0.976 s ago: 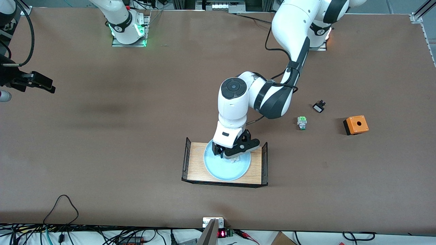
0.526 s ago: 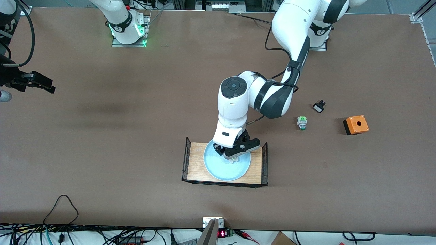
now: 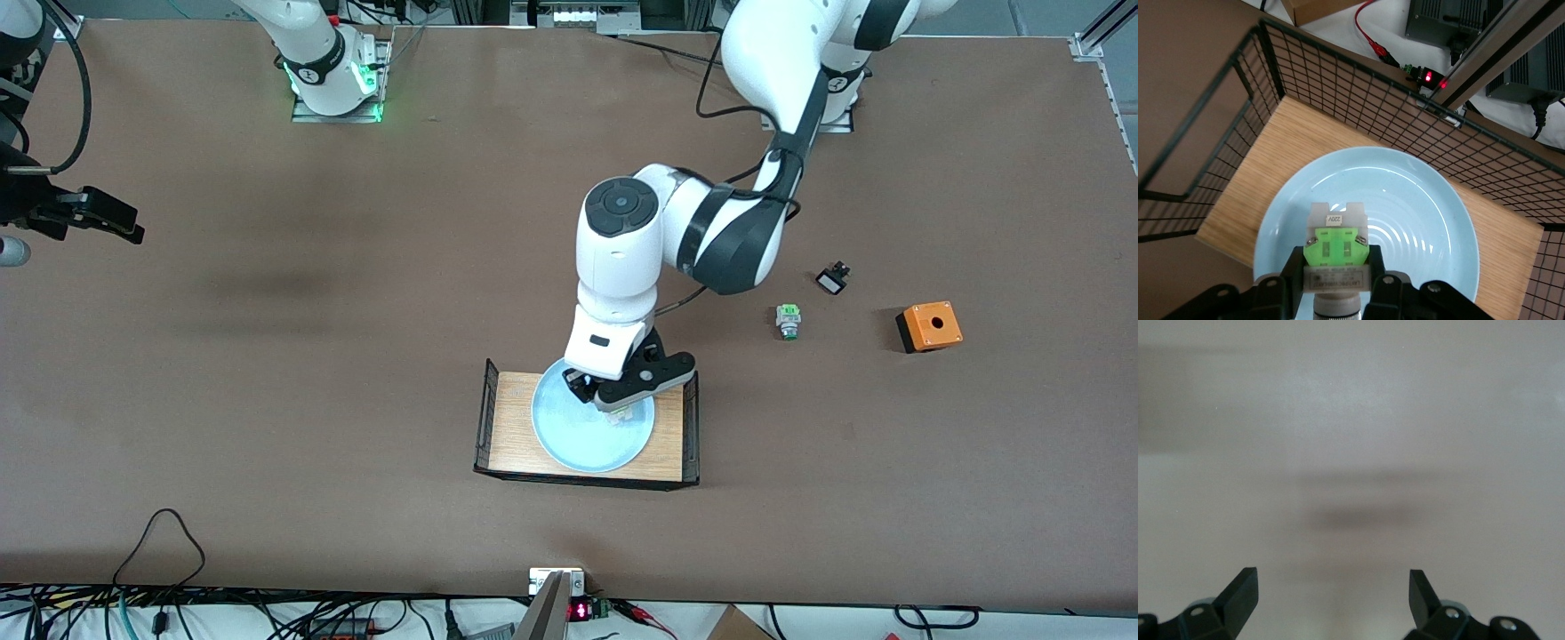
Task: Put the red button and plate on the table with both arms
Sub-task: 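Lift the button with the left gripper toward the orange box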
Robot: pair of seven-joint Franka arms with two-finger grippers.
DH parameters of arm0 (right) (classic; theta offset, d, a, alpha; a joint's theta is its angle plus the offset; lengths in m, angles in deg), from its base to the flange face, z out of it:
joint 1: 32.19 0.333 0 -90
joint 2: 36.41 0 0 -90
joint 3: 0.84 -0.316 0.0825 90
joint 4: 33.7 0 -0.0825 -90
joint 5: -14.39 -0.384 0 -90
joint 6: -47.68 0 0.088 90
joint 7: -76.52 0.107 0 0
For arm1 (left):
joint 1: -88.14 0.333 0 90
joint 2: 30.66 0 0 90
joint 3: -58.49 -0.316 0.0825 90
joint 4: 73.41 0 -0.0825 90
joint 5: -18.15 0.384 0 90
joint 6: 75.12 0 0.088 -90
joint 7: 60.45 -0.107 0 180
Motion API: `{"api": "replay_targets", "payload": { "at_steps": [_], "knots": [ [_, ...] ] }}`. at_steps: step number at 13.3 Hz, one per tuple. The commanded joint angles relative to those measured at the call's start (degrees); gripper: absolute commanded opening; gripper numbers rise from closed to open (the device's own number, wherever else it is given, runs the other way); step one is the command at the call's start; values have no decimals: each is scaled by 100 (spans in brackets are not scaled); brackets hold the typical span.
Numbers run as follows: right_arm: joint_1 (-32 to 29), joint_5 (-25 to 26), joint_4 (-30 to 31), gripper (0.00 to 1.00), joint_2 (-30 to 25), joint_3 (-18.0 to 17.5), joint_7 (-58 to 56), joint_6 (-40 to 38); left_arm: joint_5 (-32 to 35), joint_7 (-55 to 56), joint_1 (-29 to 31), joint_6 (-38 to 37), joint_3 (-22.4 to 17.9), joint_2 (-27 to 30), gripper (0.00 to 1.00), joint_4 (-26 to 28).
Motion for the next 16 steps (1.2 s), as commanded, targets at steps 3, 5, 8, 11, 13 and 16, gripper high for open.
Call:
{"api": "replay_targets", "payload": {
  "at_steps": [3,5,8,11,13,16],
  "knots": [
    [-7,25,-100,100,1,16,-58,-21,-127,-618,296,-755,69,697,0,139],
    [-7,7,-100,100,1,16,-58,23,-182,-1143,437,-1114,69,856,0,166],
    [37,-2,-100,100,-52,-18,29,-73,-392,-1882,727,-1485,69,1075,0,262],
    [291,-413,-100,100,0,-27,825,5,-401,-2506,1008,-1766,78,1391,0,542],
    [624,-485,-100,100,27,-27,1250,15,-410,-3060,1184,-1767,78,1794,0,1059],
    [1239,-494,-118,100,290,-27,1471,119,-489,-3841,1596,-1828,69,2296,0,1675]
  ]
}}
